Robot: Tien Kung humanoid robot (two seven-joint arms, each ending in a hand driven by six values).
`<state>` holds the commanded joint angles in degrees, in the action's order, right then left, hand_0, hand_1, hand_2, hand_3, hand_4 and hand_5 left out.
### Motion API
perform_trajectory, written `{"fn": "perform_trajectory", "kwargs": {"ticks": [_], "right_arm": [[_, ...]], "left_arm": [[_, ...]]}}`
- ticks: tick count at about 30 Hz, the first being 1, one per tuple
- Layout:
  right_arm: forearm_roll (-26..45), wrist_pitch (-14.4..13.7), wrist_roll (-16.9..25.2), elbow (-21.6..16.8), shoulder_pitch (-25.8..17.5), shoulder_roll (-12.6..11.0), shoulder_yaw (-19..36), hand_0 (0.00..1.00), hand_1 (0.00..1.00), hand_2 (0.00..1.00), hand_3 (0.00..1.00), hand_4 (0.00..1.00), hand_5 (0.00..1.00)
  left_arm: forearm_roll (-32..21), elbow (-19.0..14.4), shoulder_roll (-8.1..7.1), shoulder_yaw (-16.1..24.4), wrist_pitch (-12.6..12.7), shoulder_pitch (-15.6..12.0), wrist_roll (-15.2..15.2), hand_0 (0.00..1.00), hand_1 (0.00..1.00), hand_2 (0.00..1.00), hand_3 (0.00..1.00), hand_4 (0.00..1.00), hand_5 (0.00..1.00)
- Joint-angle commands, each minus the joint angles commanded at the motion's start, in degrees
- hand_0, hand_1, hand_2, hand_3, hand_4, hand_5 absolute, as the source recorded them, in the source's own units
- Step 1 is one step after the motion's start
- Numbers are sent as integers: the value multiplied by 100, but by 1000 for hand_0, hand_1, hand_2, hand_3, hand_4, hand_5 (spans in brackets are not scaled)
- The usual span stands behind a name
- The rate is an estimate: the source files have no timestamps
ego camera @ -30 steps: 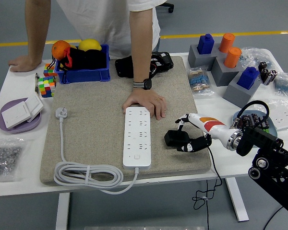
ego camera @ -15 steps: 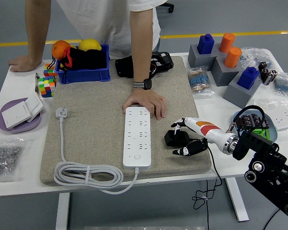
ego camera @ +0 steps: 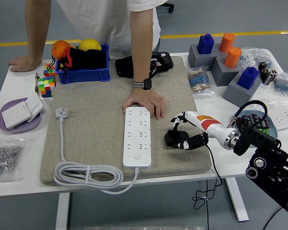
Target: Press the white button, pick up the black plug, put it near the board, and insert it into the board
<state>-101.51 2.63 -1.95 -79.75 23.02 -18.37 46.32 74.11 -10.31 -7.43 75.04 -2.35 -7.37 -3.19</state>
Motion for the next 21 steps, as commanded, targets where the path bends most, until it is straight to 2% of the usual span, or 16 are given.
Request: {"fn": "perform_trajectory", "kwargs": {"ticks": [14, 15, 21], "right_arm": [[13, 17, -9, 154, -10, 70, -19, 742, 769, 767, 507, 913, 118], [14, 13, -7, 162, -5, 75, -21, 736, 766, 766, 552, 907, 97], [5, -14, 29, 267, 31, 123, 1, 730, 764, 764, 574, 905, 91]], "left_arm": [[10, 0, 66, 68, -1, -11, 5, 810, 781, 735, 786, 588, 528], [14, 0, 71, 79, -1, -6, 5, 810, 782, 735, 787, 590, 529], [15, 0, 91, 105, 2, 19, 11, 810, 782, 735, 786, 590, 530]]}}
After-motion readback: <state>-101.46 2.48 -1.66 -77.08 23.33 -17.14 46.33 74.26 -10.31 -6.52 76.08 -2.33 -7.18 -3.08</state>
